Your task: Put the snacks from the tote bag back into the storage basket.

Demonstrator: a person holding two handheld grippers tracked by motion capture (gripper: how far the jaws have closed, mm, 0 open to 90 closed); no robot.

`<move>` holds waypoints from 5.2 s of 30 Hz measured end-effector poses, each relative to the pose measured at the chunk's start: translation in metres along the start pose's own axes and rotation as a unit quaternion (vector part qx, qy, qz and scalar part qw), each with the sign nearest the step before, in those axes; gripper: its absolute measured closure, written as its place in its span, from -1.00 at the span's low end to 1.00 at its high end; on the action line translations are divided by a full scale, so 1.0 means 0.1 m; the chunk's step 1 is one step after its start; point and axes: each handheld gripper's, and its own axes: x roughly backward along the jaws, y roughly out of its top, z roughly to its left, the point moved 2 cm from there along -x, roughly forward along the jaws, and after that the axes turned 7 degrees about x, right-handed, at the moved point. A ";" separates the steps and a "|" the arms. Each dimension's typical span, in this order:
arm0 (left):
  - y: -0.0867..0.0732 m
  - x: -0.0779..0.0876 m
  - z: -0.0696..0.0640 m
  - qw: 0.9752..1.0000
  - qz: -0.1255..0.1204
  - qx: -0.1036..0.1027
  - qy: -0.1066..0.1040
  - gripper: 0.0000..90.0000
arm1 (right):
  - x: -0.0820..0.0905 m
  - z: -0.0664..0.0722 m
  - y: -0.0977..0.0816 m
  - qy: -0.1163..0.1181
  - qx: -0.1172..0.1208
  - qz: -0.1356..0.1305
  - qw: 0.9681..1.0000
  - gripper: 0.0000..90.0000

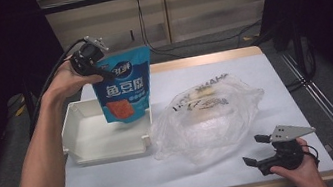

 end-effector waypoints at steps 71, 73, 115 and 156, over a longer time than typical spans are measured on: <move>-0.39 -0.09 0.27 0.995 -0.023 0.045 0.083 0.44 | -0.02 0.00 -0.01 0.006 0.000 0.004 1.000 -0.73; -0.40 -0.09 0.27 0.995 -0.024 0.049 0.087 0.30 | -0.03 0.00 -0.01 0.008 0.000 0.002 1.000 -0.73; -0.22 0.15 0.18 0.991 -0.083 0.061 0.082 -0.24 | -0.04 0.04 0.00 0.014 0.007 0.007 1.000 -0.73; 0.06 -0.02 0.02 0.996 -0.048 -0.002 0.073 0.59 | -0.04 0.04 0.00 0.015 0.004 0.010 1.000 -0.74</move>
